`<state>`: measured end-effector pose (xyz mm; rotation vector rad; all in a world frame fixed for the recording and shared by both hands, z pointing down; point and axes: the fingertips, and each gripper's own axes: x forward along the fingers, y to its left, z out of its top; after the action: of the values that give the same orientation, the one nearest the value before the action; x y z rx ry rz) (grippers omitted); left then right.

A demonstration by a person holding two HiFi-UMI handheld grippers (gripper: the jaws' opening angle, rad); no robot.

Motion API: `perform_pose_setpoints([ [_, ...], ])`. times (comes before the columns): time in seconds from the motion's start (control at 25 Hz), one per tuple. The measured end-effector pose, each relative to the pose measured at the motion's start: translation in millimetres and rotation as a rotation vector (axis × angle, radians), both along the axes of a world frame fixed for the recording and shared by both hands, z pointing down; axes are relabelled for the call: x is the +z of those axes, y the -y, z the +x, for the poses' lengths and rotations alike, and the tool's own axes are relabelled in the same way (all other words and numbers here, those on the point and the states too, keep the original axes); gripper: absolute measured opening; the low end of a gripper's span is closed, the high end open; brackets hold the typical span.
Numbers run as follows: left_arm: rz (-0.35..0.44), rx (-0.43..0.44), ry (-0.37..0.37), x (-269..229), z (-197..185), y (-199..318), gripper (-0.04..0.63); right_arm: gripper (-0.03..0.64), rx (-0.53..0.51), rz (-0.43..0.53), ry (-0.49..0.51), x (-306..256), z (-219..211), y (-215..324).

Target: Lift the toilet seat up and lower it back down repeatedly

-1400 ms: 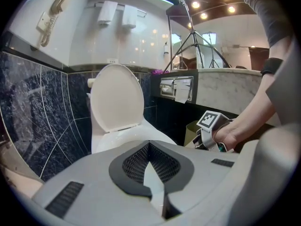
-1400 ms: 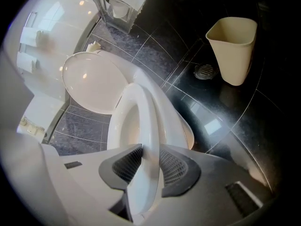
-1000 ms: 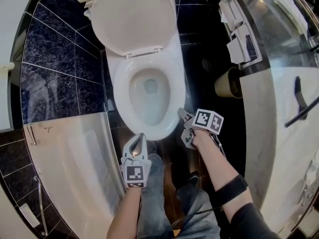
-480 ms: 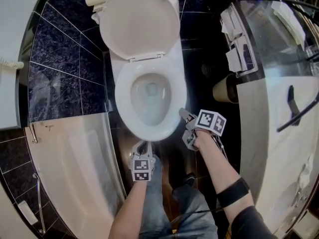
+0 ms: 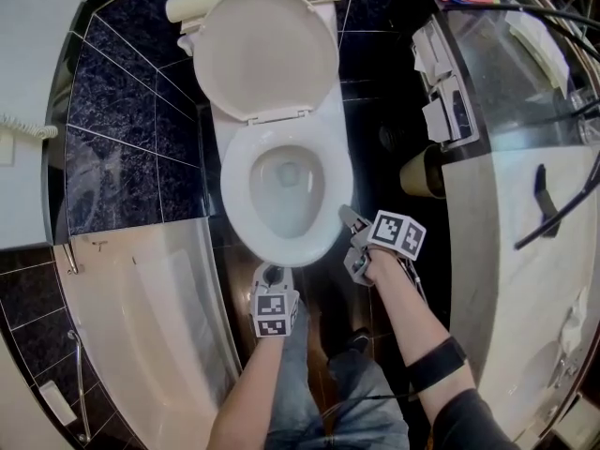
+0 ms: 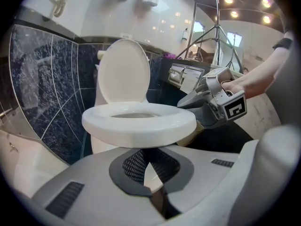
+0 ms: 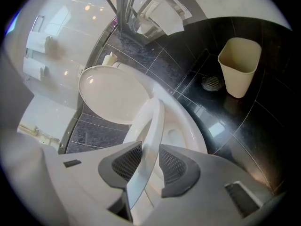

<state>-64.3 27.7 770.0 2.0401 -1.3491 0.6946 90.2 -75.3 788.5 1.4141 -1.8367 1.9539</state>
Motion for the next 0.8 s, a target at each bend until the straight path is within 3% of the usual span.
perform_pose_setpoints([
  [0.28, 0.047, -0.038, -0.014, -50.9, -13.8, 42.6, -0.012, 0.139, -0.020, 0.097, -0.104, -62.2, 1.9, 27.0],
  [0.48, 0.100, -0.014, -0.035, -111.3, -13.9, 96.1, -0.012, 0.018, -0.068, 0.238, -0.259, -135.4, 13.1, 53.0],
  [0.8, 0.157, 0.070, -0.049, -176.9, -16.5, 174.7, -0.012, 0.017, -0.205, 0.468, -0.496, -236.2, 1.1, 109.3],
])
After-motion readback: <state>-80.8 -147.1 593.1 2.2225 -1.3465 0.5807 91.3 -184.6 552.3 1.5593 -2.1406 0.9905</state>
